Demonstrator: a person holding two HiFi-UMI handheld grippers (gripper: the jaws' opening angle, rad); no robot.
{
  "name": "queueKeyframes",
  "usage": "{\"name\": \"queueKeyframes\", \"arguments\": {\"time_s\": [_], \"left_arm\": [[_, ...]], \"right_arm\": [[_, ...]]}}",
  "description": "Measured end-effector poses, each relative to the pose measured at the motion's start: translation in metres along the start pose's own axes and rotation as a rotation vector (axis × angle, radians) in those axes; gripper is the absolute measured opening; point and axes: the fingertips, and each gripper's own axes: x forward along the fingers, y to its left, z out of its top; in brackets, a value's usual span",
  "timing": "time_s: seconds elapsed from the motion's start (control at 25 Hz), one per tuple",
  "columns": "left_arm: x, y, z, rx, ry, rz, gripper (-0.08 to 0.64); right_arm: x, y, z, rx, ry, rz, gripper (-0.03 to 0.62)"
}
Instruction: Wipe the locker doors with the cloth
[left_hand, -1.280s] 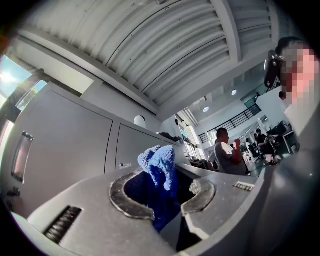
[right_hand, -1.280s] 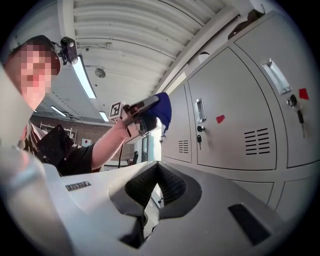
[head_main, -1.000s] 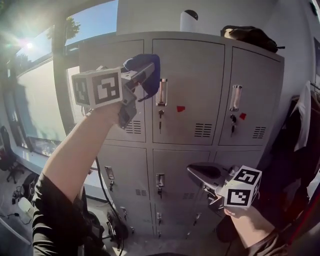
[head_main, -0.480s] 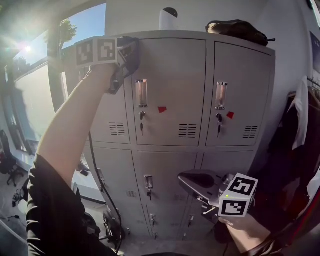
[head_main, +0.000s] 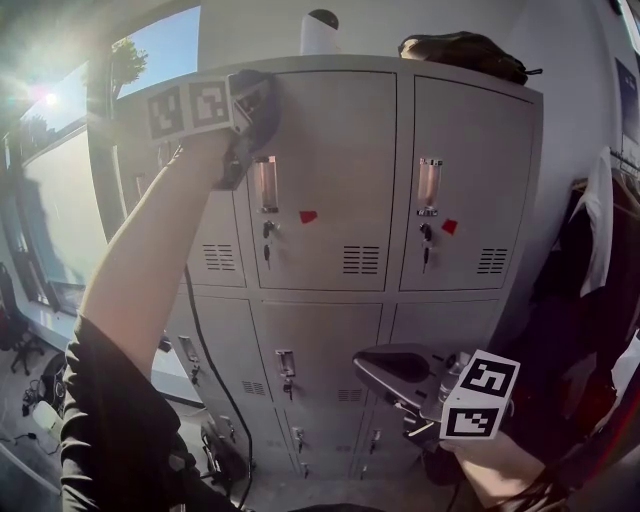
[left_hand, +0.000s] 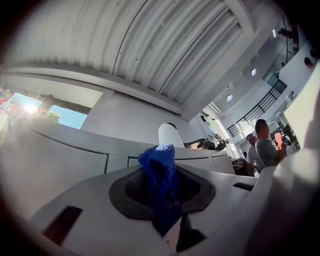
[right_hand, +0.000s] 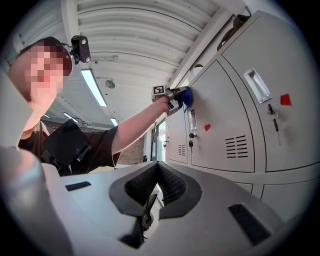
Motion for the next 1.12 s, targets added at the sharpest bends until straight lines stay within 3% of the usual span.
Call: {"name": "queueKeyframes", "arguments": {"time_s": [0.24,0.48,0.72,1.12], "left_arm": [[0.011,-0.025,-0.01,0.002,0.023,-0.042,0.104],[0.029,-0.056,-0.017,0.028,0.043,-0.087,0.104],[0.06,-0.111,-0.026,0.045,0.057,-0.17,0.104],[0.101,-0.177,-0.026,0.009,0.02,-0.26,0.104]], "right_arm": [[0.007,-0.011,0.024,0.014,0.007,0.029,-0.003],[0.017,-0.008,0.055,-0.03,0.012,0.053,-0.003],[0.016,0.005,0.054,-0.041,0.02,0.065,-0.003],[-0.01,-0.004,0.042,-0.001,0.014,0.002,-0.003]]}}
